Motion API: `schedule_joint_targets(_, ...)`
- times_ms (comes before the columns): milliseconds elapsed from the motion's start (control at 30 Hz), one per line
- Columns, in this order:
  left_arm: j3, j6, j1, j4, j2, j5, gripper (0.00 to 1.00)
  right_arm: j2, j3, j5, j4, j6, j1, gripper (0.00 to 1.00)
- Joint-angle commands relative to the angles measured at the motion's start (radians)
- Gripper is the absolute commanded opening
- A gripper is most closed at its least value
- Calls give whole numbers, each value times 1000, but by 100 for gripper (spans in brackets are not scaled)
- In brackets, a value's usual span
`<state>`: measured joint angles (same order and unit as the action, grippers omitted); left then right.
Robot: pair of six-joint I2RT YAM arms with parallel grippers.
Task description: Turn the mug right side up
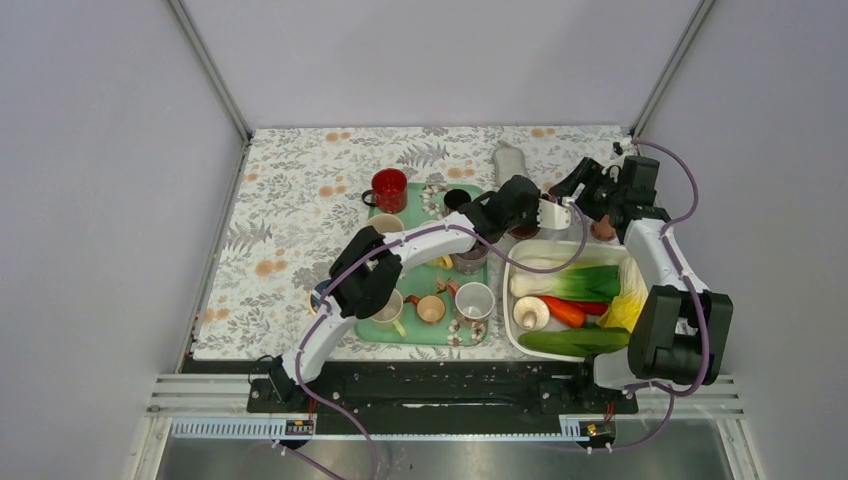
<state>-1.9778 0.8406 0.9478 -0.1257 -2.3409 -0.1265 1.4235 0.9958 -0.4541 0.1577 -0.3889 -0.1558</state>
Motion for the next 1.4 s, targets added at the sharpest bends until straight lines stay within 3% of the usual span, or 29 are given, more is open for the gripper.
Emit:
schedule_joint_targets(0,-11,17,-52,215,62,-113,0,-34,22,-18,112,63,-50,78)
schedule_joint_targets(367,-88,-51,-73,168,84,-112,0,-187,27,7,116,97,-147,80)
schedule_joint_targets(633,-315,-273,-157,-63,100,-80,0,-248,9,-6,130,108,-153,80)
schedule_joint_targets(833,-343,-321,-233,-151,153,-47,0,-249,11,-24,131,106,-153,80)
schedule_joint_targets(1133,-164,-443,-417,-335,272,65,0,-233,30,-90,151,140,-152,80)
schedule_joint_targets(1367,-46,-450,-467,-380,323,134,0,-230,39,-108,164,144,-152,80)
